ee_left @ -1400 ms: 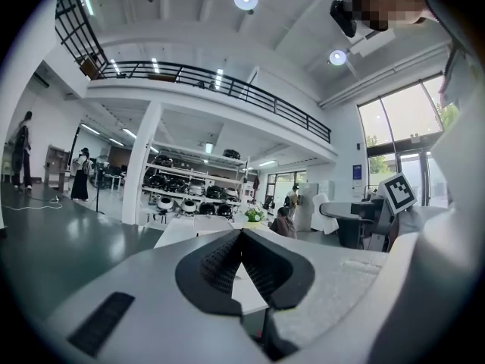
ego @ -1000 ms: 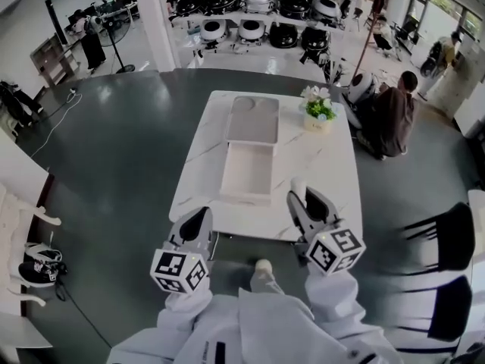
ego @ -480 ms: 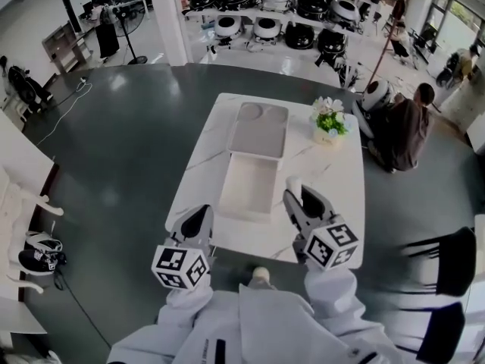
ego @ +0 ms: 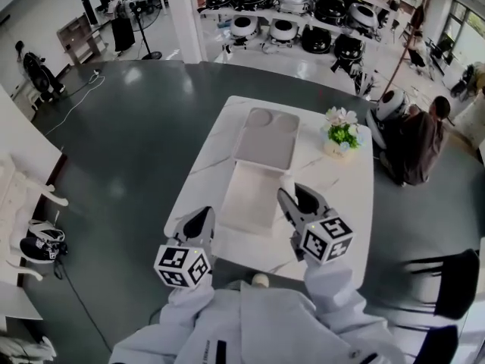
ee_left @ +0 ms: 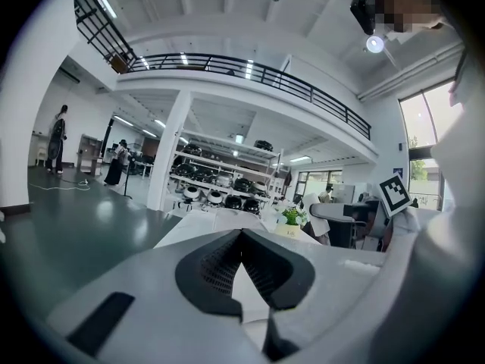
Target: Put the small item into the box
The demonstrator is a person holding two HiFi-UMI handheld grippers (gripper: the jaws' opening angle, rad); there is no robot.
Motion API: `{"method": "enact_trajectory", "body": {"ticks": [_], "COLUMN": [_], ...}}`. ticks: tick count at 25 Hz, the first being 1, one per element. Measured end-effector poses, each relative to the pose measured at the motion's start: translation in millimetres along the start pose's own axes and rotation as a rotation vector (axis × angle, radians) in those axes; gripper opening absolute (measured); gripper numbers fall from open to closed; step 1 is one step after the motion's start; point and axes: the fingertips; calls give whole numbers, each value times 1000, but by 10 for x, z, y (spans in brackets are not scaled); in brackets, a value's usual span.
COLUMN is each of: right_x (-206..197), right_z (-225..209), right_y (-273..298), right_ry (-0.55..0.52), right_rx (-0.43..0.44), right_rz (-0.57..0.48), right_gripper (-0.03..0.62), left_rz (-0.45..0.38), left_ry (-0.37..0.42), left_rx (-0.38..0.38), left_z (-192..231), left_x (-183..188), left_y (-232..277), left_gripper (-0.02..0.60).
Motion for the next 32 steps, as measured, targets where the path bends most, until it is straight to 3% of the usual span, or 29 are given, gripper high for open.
{"method": "enact_trajectory", "body": {"ticks": [12, 24, 32], "right_x": [-249, -806, -1106], "right_z": [-224, -382, -413], "right_y": [716, 1344, 1569], "right_ry": [-4, 7, -86], "right_rx": [-15, -77, -101], "right_rz": [151, 395, 604], "right_gripper": [118, 118, 120], "left_rz": [92, 204, 233], "left_ry": [-50, -107, -126], "left_rx": [-14, -74, -83], "left_z": [239, 462, 481], "left_x": [-221, -656, -787], "left_y": [412, 827, 910], "left_gripper": [-2, -2, -2]}}
Point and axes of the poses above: the fingertips, and each gripper's own axes: y forward along the fingers, z to its left, x out of its top, and after that the axes turned 13 degrees about y, right-handed
